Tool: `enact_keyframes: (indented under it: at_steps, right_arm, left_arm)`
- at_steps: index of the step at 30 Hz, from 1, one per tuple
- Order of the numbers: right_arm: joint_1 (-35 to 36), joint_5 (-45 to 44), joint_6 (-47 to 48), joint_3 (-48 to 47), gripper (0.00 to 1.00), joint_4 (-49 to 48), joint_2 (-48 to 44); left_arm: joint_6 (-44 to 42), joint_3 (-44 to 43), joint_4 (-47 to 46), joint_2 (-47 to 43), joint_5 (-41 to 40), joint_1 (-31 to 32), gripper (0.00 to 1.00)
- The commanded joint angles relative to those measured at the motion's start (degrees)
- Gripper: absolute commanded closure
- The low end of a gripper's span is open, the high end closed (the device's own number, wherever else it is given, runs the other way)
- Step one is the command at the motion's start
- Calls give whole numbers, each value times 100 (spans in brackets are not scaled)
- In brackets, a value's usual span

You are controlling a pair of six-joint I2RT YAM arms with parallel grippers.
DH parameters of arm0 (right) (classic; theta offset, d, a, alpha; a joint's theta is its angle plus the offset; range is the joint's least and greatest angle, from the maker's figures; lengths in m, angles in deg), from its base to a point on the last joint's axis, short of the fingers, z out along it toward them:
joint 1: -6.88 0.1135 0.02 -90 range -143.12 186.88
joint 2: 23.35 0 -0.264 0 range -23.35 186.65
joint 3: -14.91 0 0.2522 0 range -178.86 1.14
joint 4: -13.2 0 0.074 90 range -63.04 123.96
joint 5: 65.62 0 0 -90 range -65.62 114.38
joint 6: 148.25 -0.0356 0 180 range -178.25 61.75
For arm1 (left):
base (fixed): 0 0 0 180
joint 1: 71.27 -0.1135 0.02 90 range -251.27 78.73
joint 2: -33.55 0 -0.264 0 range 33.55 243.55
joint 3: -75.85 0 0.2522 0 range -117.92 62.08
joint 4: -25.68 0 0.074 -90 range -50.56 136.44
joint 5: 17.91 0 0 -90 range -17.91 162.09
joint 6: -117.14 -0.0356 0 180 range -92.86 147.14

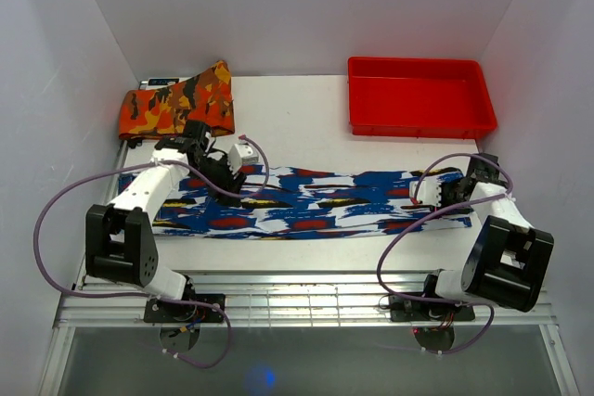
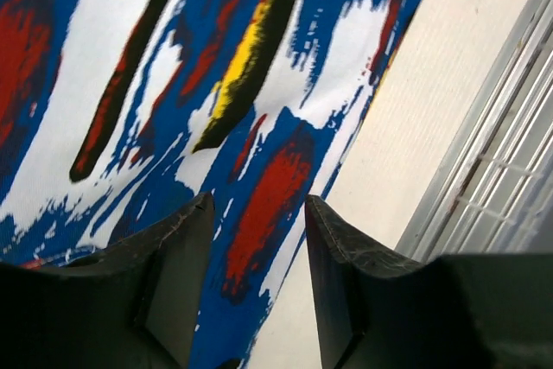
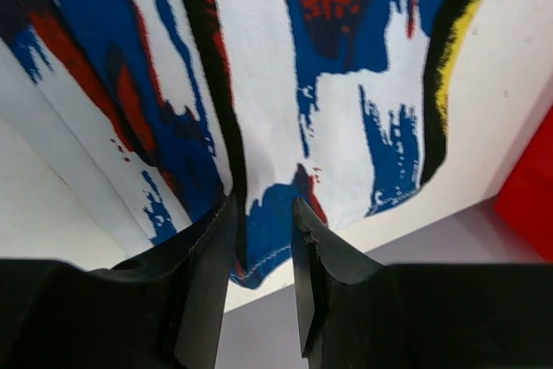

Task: Fold and stack the trousers
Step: Fold the trousers

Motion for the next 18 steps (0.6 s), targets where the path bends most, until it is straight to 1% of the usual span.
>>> enact_keyframes:
  at_steps: [1, 2, 5, 9, 12, 16, 18]
  right_arm:
    - [-11, 30, 147, 120, 62, 10, 96]
    - [-11, -14, 147, 137, 62, -7, 157]
    - [-11, -111, 147, 76, 63, 45, 289]
    - [-11, -155, 147, 50, 65, 80, 334]
    - [-11, -173, 174, 58, 65, 98, 307]
    - [-11, -164, 165, 41, 68, 98, 316]
    - [-11, -138, 147, 23, 70, 107, 325]
  left_arm:
    - [-989, 311, -31, -302, -282, 310, 42]
    - [-1225, 451, -13, -320, -352, 441, 41]
    - [-1543, 733, 58, -416, -467, 687, 37]
    - [-1378, 1111, -521, -610, -722, 1040, 36]
    - [-1237, 1357, -786, -715, -924, 1321, 36]
    - [-1131, 1551, -1198, -733, -1126, 1559, 37]
    - [-1096, 1552, -1261, -716, -1127, 1647, 38]
